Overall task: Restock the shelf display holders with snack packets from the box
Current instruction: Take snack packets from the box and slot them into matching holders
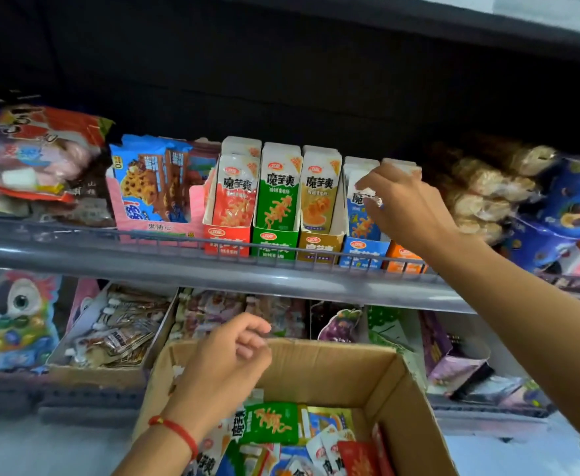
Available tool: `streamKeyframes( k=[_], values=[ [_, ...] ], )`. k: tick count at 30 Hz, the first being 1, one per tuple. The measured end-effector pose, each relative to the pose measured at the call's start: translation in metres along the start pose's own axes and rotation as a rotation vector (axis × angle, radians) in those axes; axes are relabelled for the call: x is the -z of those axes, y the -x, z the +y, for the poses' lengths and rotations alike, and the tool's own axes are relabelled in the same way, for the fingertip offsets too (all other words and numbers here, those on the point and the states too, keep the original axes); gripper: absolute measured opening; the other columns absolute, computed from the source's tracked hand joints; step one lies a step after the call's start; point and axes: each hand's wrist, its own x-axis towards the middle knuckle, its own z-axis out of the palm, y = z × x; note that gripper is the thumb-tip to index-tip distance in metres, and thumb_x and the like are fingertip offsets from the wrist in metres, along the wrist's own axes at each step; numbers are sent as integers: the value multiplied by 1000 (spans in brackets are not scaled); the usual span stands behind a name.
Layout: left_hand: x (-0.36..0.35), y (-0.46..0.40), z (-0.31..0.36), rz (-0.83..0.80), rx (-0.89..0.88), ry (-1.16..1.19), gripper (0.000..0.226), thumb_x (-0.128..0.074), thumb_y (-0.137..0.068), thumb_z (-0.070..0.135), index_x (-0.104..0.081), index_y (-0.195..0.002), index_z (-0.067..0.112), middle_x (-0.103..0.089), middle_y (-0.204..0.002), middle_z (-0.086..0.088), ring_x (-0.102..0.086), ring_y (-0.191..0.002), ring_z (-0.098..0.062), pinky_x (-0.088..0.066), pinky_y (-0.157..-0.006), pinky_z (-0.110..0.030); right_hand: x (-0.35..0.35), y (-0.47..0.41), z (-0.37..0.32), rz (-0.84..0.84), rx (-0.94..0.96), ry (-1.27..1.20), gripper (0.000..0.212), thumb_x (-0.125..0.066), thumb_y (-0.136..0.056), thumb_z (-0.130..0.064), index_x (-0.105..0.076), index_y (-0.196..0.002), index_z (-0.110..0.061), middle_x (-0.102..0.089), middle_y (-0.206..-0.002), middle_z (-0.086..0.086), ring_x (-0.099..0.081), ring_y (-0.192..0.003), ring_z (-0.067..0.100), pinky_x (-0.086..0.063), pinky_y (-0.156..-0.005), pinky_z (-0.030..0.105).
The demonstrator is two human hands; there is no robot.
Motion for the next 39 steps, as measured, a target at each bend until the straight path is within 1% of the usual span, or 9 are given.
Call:
streamKeyframes(
  k=[5,12,17,22,27,32,34,37,39],
  values=[
    [-9,9,-12,-130,-7,-200,24,-61,-96,28,-56,-112,45,-58,-107,24,-56,-100,7,-50,-79,-16,-7,20,-1,-94,-24,-168,27,-58,-98,-12,-68,-122,-17,-64,-128,4,-64,-111,28,-56,-77,42],
    [-11,9,-29,-349,-30,-602,38,-55,-100,36,-49,-138,42,-57,-135,12,-50,-127,-11,-48,-105,-36,-14,98,-73,-134,109,-497,21,-55,-94,-21,-71,-107,-23,-69,-108,-6,-68,-85,18,-55,-65,36],
    [-15,9,-40,-577,45,-698,49,-58,-98,41,-42,-144,48,-50,-146,3,-51,-130,-19,-45,-108,-38,-55,154,-116,-645,243,-441,25,-51,-99,-37,-71,-108,-24,-71,-107,-2,-68,-98,19,-57,-81,38],
    [-7,0,-43,-542,29,-736,46,-54,-101,40,-42,-146,42,-50,-146,2,-47,-132,-18,-44,-104,-36,-90,184,-141,-1023,245,-467,39,-54,-101,-48,-59,-133,-27,-66,-128,4,-61,-118,27,-51,-93,40],
    [-6,-5,-49,-512,43,-735,43,-49,-100,45,-41,-142,48,-54,-140,0,-56,-123,-20,-51,-100,-43,-118,203,-175,-1132,51,-607,39,-58,-97,-52,-62,-125,-25,-72,-113,6,-68,-103,28,-56,-89,42],
    [-9,-6,-49,-507,37,-711,42,-52,-100,42,-45,-141,45,-57,-137,0,-56,-120,-20,-50,-100,-42,-137,221,-198,-1140,-234,-799,24,-74,-92,-28,-64,-114,-25,-65,-95,-1,-62,-84,16,-48,-71,27],
    [-8,-6,-48,-492,37,-691,43,-52,-101,39,-46,-143,41,-59,-136,4,-53,-122,-17,-48,-102,-41,-133,217,-197,-1166,-421,-907,24,-77,-90,-20,-63,-109,-23,-66,-91,1,-64,-75,16,-57,-68,31],
    [-3,-5,-46,-423,40,-677,42,-53,-101,38,-47,-143,40,-60,-135,6,-50,-124,-15,-47,-103,-40,-111,198,-182,-1087,-549,-996,23,-78,-89,-13,-67,-110,-15,-67,-92,3,-72,-72,17,-64,-70,36],
    [-2,-5,-46,-362,45,-654,44,-55,-101,38,-47,-144,38,-60,-136,9,-49,-127,-14,-46,-103,-36,-89,182,-162,-1011,-516,-1018,13,-76,-91,-13,-73,-104,-14,-71,-89,0,-74,-71,11,-62,-63,24]
  ],
)
